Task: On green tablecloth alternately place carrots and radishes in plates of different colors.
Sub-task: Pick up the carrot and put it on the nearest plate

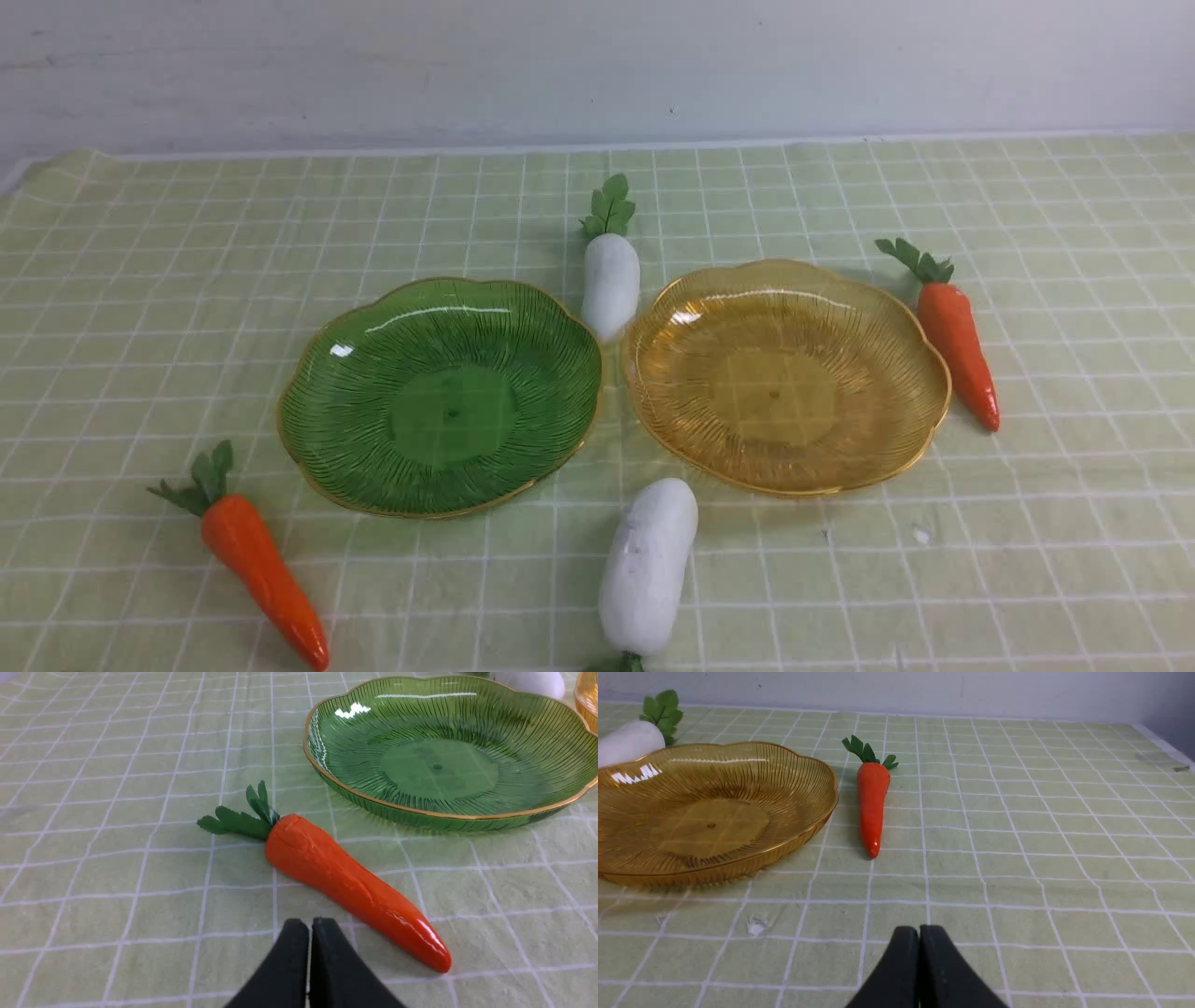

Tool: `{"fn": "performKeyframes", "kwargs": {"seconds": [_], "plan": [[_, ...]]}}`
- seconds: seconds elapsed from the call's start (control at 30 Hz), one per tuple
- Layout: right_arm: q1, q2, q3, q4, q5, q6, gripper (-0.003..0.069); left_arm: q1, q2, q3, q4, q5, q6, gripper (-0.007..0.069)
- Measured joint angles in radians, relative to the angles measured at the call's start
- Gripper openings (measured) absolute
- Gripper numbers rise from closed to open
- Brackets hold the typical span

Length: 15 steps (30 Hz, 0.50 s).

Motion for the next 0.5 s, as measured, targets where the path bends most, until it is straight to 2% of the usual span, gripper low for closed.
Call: {"fn": "performKeyframes", "kwargs": {"seconds": [0.37, 0.5], "plan": [[0.0, 0.0, 0.0, 0.0, 0.0, 0.0, -0.0014, 0.0, 0.0, 0.001, 0.035, -0.011, 0.0, -0.0008], [0.0, 0.0, 0.0, 0.0, 0.0, 0.0, -0.0014, 0.0, 0.0, 0.002, 0.007, -0.083, -0.06, -0.0008]]}}
